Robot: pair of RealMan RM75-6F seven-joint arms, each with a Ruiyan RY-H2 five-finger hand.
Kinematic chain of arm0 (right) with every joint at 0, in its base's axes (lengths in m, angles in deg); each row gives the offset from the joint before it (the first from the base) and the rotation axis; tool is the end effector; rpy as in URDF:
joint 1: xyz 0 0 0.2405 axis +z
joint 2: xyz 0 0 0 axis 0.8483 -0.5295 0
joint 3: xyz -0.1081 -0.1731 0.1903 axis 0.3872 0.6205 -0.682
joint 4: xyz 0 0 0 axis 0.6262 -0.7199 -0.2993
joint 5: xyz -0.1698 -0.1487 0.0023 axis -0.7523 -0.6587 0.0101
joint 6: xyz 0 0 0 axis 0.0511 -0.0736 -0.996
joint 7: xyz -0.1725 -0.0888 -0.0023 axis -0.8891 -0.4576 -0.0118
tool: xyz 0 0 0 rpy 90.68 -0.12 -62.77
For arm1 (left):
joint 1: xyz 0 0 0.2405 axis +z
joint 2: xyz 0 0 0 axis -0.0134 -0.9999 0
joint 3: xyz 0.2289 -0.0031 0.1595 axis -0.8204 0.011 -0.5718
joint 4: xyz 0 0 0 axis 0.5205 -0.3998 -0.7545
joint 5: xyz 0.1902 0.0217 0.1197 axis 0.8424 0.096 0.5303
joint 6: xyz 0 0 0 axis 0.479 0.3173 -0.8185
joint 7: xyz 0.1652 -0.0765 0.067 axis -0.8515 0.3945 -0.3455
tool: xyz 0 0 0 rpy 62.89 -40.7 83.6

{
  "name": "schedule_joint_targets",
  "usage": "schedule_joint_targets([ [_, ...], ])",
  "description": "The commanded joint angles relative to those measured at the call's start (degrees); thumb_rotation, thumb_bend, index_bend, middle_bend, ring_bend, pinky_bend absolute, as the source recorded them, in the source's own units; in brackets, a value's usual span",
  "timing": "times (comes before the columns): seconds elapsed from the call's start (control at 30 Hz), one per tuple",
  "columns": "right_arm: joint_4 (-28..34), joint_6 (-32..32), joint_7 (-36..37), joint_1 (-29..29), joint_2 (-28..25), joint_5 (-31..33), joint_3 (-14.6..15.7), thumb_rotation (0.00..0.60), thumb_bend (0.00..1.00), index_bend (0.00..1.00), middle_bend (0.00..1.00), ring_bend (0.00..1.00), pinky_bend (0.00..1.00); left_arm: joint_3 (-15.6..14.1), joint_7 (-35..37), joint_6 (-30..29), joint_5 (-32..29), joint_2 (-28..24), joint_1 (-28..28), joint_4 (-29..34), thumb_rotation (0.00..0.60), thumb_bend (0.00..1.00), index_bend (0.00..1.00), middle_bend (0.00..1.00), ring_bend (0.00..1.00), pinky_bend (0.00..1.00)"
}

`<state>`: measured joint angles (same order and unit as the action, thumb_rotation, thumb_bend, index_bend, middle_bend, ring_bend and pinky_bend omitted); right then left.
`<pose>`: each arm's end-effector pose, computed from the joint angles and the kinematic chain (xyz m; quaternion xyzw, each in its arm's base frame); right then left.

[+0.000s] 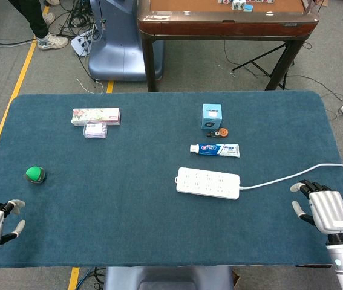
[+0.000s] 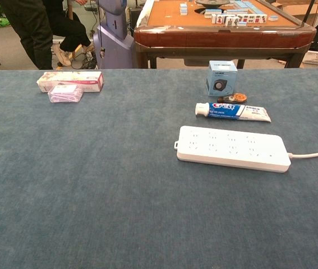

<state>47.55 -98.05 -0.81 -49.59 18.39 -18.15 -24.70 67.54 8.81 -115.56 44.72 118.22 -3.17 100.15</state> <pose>-0.3264 -0.2453 0.1360 0.6308 -0.3632 0.3665 0.5796 -0.3392 0.2196 0.1508 -0.6228 -0.3676 -0.3465 0.5974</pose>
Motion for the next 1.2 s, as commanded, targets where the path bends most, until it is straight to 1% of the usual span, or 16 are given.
schedule_joint_targets([
  [0.03,-0.12,1.32,0.04,0.41,0.15,0.31,-0.16,0.600,0.31,0.41,0.38,0.40,0.51,-0.05,-0.15,0.00,-0.03,0.07,0.04,-0.11,0.600,0.33,0.47,0.50,0.47,0.72],
  [0.23,-0.05,4.74,-1.18,2.52,1.02,-0.30,-0.67,0.600,0.32,0.41,0.39,0.40,0.52,0.17,0.37,-0.54,-0.57,-0.24,0.44,-0.08,0.600,0.33,0.47,0.50,0.47,0.72],
  [0.3,0.11,6.51,-1.86,3.67,1.25,-0.47,-0.87,0.600,0.34,0.41,0.42,0.42,0.57,0.30,0.65,-0.64,-0.73,-0.36,0.48,-0.09,0.600,0.33,0.47,0.50,0.47,0.72],
  [0.33,0.31,7.68,-2.74,4.58,1.37,-0.51,-1.18,0.600,0.36,0.41,0.45,0.45,0.62,0.39,0.84,-0.56,-0.86,-0.39,0.44,-0.14,0.600,0.34,0.47,0.50,0.47,0.72],
  [0.4,1.13,9.76,-4.75,6.00,1.35,-0.18,-1.62,0.600,0.40,0.39,0.57,0.57,0.75,0.41,1.11,-0.27,-1.01,-0.41,0.34,-0.33,0.600,0.33,0.47,0.50,0.47,0.72],
  [0.47,2.30,12.26,-7.71,7.94,1.28,0.27,-2.38,0.600,0.46,0.36,0.68,0.69,0.84,0.49,1.15,-0.08,-1.20,-0.49,0.26,-0.47,0.600,0.34,0.47,0.50,0.47,0.72],
  [0.53,3.43,15.31,-10.25,9.98,1.43,1.69,-3.28,0.600,0.56,0.36,0.80,0.82,0.94,0.60,1.35,-0.30,-1.18,-0.51,0.30,-0.40,0.600,0.33,0.47,0.50,0.47,0.72],
  [0.57,3.88,16.73,-11.30,10.85,1.48,2.60,-3.66,0.600,0.64,0.36,0.87,0.89,0.98,0.59,1.41,-0.41,-1.15,-0.55,0.36,-0.36,0.600,0.33,0.47,0.50,0.47,0.72],
  [0.6,4.26,18.00,-12.54,11.68,1.58,3.53,-4.06,0.600,0.68,0.36,0.90,0.93,0.99,0.57,1.43,-0.50,-1.11,-0.60,0.42,-0.36,0.600,0.33,0.47,0.50,0.47,0.72],
  [0.67,4.87,20.40,-15.55,13.43,2.03,5.57,-4.88,0.600,0.80,0.36,0.97,0.99,1.00,0.59,1.63,-0.59,-1.15,-0.73,0.50,-0.30,0.600,0.33,0.47,0.50,0.47,0.72],
  [0.77,5.61,22.85,-19.59,15.40,2.90,8.61,-5.73,0.600,0.91,0.36,1.00,1.00,1.00,0.69,1.97,-0.66,-1.30,-0.86,0.55,-0.35,0.600,0.33,0.47,0.50,0.47,0.72],
  [0.87,6.40,24.54,-23.13,17.03,3.75,11.30,-6.22,0.600,0.97,0.36,1.00,1.00,1.00,0.76,2.34,-0.66,-1.48,-0.99,0.61,-0.41,0.600,0.33,0.47,0.50,0.47,0.72],
  [1.03,6.69,26.26,-27.67,19.35,5.47,15.11,-6.56,0.600,0.99,0.36,1.00,1.00,1.00,0.88,2.77,-0.76,-1.57,-1.13,0.66,-0.47,0.600,0.33,0.47,0.50,0.47,0.72],
  [1.2,5.92,27.69,-30.05,21.01,7.11,18.26,-6.21,0.600,1.00,0.36,1.00,1.00,1.00,0.94,2.94,-0.95,-1.55,-1.26,0.75,-0.43,0.600,0.33,0.47,0.50,0.47,0.72],
])
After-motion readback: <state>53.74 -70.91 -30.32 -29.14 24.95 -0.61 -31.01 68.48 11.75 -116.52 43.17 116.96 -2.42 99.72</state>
